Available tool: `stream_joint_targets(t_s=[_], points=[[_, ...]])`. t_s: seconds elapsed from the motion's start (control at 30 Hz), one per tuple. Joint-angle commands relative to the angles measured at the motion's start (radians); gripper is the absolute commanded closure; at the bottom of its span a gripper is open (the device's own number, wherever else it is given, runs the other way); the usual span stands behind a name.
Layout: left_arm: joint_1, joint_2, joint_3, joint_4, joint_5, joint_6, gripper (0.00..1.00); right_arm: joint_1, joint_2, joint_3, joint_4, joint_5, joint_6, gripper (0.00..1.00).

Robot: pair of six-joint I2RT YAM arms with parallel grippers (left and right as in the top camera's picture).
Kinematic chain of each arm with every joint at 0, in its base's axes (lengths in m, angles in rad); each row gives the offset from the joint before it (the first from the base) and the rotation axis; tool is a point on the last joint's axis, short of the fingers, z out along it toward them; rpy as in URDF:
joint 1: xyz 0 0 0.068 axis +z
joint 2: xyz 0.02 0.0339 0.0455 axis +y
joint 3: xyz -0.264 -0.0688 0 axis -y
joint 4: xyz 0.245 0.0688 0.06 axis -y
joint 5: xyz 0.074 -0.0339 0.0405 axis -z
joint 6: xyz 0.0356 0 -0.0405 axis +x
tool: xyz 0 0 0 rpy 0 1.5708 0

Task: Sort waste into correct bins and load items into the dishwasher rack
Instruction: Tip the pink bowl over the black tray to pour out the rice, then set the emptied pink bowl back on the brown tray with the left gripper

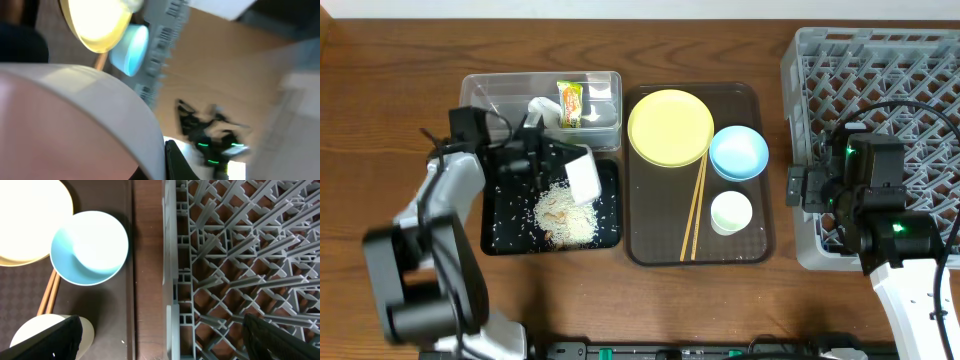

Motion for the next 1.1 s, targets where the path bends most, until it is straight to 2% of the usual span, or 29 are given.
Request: stream_joint_targets(t_s=[0.0, 0.2, 0.37, 0.53, 0.83, 1.0, 1.07], points=[[-0.093, -0.137, 0.002, 0.003, -0.345, 0.107, 0.94, -0.010, -0.004, 0.020, -0.001, 0.010, 0.009, 0.01], [-0.396, -0.261, 0.002, 0.026, -0.996, 0.216, 0.94, -0.010, -0.004, 0.020, -0.001, 0.009, 0.009, 0.01], [-0.638, -0.233, 0.002, 0.132, -1.236, 0.245, 0.94, -0.010, -0.004, 0.020, -0.001, 0.009, 0.009, 0.01], [-0.802, -0.147, 0.002, 0.221, -1.300, 0.240, 0.94, -0.010, -0.004, 0.020, -0.001, 0.009, 0.009, 0.01], [-0.935, 0.015, 0.002, 0.251, -1.300, 0.208, 0.92, -0.010, -0.004, 0.020, -0.001, 0.009, 0.009, 0.01], [-0.949, 0.044, 0.002, 0.261, -1.299, 0.208, 0.87, -0.010, -0.004, 0.020, -0.002, 0.009, 0.009, 0.01], [-0.948, 0.043, 0.002, 0.264, -1.299, 0.213, 0.79, -0.010, -0.004, 0.020, -0.002, 0.009, 0.009, 0.01]])
